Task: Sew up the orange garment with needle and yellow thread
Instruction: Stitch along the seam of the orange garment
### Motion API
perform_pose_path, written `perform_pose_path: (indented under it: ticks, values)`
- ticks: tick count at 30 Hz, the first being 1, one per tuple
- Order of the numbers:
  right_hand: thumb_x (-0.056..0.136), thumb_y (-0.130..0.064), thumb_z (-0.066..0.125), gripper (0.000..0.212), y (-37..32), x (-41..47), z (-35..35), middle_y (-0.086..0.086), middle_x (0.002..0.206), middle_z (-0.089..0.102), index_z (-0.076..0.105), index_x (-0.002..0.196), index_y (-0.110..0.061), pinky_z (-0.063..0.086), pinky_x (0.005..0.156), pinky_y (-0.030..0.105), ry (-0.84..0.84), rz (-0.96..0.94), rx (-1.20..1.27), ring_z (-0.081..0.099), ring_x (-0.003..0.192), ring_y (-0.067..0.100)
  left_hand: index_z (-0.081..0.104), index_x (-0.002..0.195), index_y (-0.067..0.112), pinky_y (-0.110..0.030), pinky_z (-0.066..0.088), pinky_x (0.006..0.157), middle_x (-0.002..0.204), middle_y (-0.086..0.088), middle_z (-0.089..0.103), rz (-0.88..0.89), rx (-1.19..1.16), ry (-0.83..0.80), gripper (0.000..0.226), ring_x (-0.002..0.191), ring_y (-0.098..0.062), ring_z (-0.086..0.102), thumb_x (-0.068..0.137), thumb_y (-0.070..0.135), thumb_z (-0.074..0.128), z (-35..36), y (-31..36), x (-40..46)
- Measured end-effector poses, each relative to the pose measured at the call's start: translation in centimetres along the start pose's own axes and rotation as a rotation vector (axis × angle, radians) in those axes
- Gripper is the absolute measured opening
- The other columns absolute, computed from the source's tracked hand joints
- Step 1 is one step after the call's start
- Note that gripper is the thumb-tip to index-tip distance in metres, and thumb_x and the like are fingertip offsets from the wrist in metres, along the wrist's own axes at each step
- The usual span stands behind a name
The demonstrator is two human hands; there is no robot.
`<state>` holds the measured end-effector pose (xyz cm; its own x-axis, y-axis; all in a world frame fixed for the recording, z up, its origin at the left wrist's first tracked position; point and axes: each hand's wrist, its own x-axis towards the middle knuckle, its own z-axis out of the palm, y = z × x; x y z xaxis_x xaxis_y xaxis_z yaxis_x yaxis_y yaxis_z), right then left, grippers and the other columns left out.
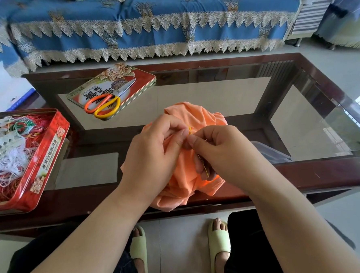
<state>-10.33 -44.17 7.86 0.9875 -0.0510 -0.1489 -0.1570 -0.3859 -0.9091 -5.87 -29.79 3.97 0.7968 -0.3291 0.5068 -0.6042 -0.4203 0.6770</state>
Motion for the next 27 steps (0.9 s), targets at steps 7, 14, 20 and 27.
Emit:
perform_pose_path:
  ticks: [7,14,20,27]
  values:
    - [0.098,-0.027,0.053,0.029,0.2,0.2,0.1,-0.006,0.044,0.056,0.061,0.074,-0.013,0.043,0.042,0.016,0.076,-0.016,0.035,0.048,0.037,0.007,0.057,0.103,0.022,-0.025,0.056,0.073,0.089,0.016,0.069,0.019,-0.003,0.009,0.011,0.088,-0.002,0.067,0.096,0.03,0.058,0.1,0.3,-0.2]
    - [0.096,-0.027,0.057,0.024,0.6,0.6,0.3,-0.007,0.044,0.055,0.063,0.077,-0.013,0.044,0.042,0.018,0.114,-0.036,0.025,0.046,0.036,0.005,0.061,0.096,0.027,-0.03,0.054,0.075,0.09,0.014,0.069,-0.05,0.056,0.005,0.001,0.091,-0.011,0.067,0.096,0.028,0.06,0.6,-0.3,-0.2]
    - [0.09,-0.025,0.066,0.021,0.8,1.0,0.5,-0.002,0.047,0.058,0.049,0.083,-0.014,0.039,0.041,0.02,0.256,-0.087,0.167,0.047,0.037,0.006,0.071,0.096,0.018,-0.041,0.051,0.063,0.082,0.001,0.066,0.031,0.043,0.022,0.021,0.076,-0.017,0.064,0.093,0.033,0.056,0.8,0.0,-0.5]
    - [0.089,-0.017,0.067,0.018,1.0,0.7,0.0,0.008,0.069,0.07,0.049,0.092,-0.019,0.055,0.067,0.029,0.18,-0.209,0.064,0.067,0.065,0.015,0.07,0.095,0.015,-0.024,0.054,0.07,0.088,0.008,0.07,0.016,0.016,0.074,0.015,0.084,-0.006,0.066,0.093,0.028,0.063,-0.2,-0.5,0.2]
